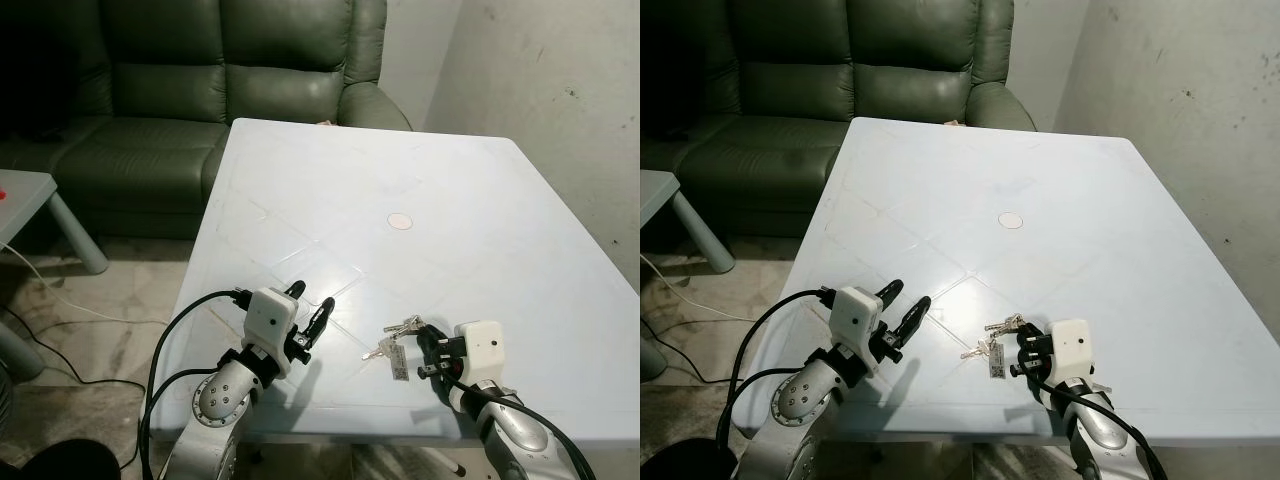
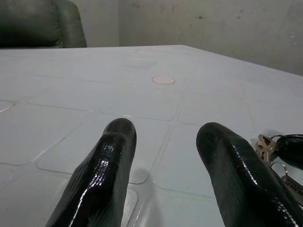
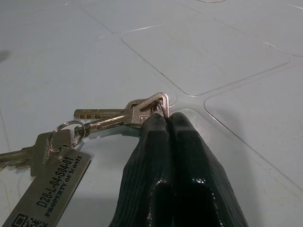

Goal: Hang keys on a hook

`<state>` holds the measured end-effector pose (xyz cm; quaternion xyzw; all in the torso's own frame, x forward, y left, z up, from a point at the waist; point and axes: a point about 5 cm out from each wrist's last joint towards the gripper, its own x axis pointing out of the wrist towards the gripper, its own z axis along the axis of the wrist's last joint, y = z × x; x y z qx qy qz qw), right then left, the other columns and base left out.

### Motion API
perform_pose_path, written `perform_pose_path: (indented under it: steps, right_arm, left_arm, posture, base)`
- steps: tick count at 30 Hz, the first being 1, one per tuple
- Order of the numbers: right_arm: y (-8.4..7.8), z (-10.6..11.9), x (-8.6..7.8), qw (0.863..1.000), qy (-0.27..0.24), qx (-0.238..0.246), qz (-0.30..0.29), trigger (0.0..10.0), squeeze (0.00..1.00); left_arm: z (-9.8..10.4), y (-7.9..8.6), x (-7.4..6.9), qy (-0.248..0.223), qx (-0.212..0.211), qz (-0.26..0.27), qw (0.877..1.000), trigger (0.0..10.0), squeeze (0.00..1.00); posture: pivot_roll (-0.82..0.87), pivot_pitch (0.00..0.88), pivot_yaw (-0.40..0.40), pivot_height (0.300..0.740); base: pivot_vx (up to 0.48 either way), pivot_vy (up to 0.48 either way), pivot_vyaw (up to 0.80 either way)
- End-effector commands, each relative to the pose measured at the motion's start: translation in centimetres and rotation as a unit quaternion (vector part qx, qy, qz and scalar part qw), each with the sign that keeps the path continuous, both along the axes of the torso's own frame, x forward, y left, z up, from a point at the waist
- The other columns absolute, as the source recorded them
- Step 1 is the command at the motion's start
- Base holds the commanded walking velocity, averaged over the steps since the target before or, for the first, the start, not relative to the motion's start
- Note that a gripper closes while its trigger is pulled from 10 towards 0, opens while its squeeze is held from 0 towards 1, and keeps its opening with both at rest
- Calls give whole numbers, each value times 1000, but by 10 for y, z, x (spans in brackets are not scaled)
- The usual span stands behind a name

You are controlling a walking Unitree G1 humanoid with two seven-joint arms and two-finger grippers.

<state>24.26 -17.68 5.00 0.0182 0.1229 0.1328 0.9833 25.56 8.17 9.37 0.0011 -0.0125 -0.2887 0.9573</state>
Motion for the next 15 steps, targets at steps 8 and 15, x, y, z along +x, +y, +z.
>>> perform_pose_path:
  steps: [8, 15]
  right_arm:
    - [1, 12, 8, 999, -15, 45, -22, 0, 0]
    - [-2, 54, 29, 986, -97, 116, -74, 0, 0]
  left_arm:
    - [6, -2, 4, -14, 1, -2, 1000, 10000, 0]
    - [19, 12, 20, -25, -27, 44, 998, 10000, 0]
  posture:
    - [-84, 0, -56, 740]
    - [-95, 0, -55, 740]
  base:
    - [0, 0, 0]
    - [0, 0, 0]
